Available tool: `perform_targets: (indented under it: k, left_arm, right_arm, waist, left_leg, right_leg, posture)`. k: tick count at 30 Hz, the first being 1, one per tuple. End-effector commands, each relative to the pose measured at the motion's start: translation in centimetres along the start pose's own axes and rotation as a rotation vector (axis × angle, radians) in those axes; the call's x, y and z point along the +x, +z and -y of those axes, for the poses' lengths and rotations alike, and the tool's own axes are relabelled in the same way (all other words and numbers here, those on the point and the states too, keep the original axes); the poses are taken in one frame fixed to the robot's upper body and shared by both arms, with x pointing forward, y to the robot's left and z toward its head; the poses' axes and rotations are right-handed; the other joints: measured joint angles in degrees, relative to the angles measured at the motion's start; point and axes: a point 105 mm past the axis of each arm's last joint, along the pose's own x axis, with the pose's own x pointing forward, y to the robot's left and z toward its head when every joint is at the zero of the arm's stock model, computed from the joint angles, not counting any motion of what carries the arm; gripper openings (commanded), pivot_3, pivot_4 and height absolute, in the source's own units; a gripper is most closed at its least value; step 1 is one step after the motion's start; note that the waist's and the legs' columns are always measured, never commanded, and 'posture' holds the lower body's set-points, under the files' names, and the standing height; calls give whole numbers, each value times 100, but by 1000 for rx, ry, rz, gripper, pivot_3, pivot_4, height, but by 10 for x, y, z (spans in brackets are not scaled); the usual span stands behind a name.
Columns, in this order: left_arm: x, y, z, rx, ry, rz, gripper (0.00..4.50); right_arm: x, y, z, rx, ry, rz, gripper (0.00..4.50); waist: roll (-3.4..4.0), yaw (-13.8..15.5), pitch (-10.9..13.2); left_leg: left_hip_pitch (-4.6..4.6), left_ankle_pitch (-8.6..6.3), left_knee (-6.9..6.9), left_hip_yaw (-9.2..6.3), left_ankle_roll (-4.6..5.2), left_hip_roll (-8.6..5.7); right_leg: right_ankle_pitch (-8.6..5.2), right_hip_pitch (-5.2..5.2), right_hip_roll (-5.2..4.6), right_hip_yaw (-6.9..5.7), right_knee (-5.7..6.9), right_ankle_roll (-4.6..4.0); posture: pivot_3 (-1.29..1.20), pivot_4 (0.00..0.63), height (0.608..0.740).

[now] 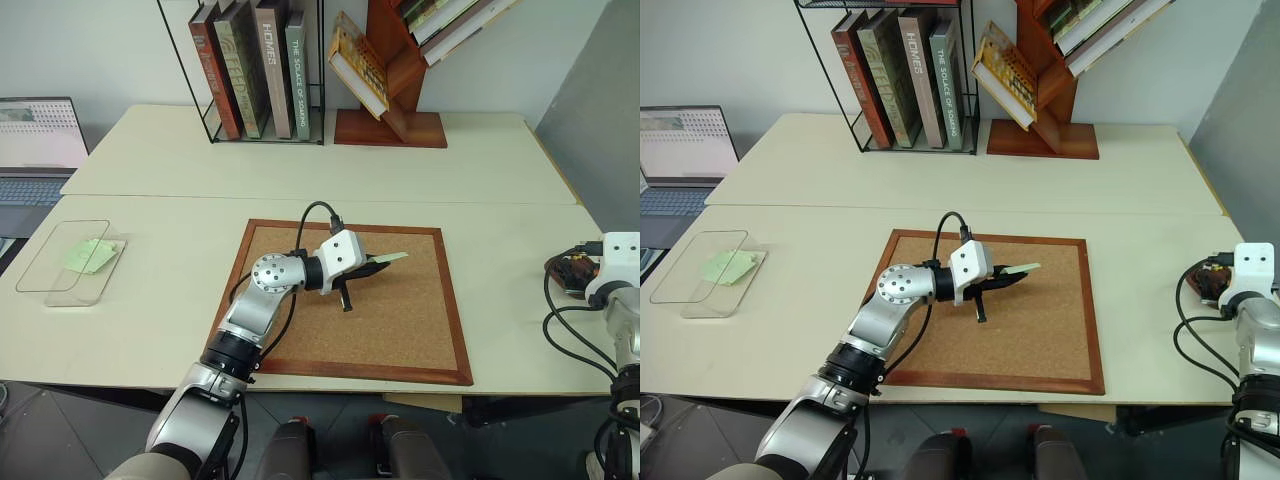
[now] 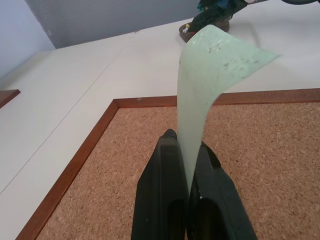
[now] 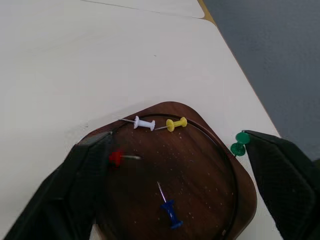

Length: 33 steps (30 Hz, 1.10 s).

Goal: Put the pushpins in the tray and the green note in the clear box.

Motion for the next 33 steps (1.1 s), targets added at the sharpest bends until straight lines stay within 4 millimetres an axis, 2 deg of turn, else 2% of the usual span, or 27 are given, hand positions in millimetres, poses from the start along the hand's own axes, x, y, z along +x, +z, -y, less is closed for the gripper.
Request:
perform_targets:
  k: [1,14,23,33]
  left_arm:
    - [4,13,-2,43,3,34,0]
    - [6,12,-2,41,11,38,0]
    - [9,13,-3,46,9,42,0]
    - [9,12,-3,45,17,42,0]
  right_arm:
    - [-3,19,6,47,-9,63,4295]
    - [-15,30,12,166,27,92,4295]
    - [-17,17,-4,221,97,15,4295]
    - [-11,7,-9,264,80,-36,4295]
  waist:
    - [0,0,0]
    - [0,5,0]
    - [1,2,-1]
    - [2,3,-1]
  left_leg:
    - [0,0,0,0,0,0]
    - [0,0,0,-2,0,0]
    - [0,0,1,-2,0,0]
    - [0,0,1,-2,0,0]
  right_leg:
    - [0,0,0,0,0,0]
    - [0,0,0,0,0,0]
    - [0,1,0,-1,1,0]
    - [0,1,0,-1,1,0]
  posture:
    - [0,150,740]
    - [0,150,740]
    - [0,150,740]
    - [0,150,740]
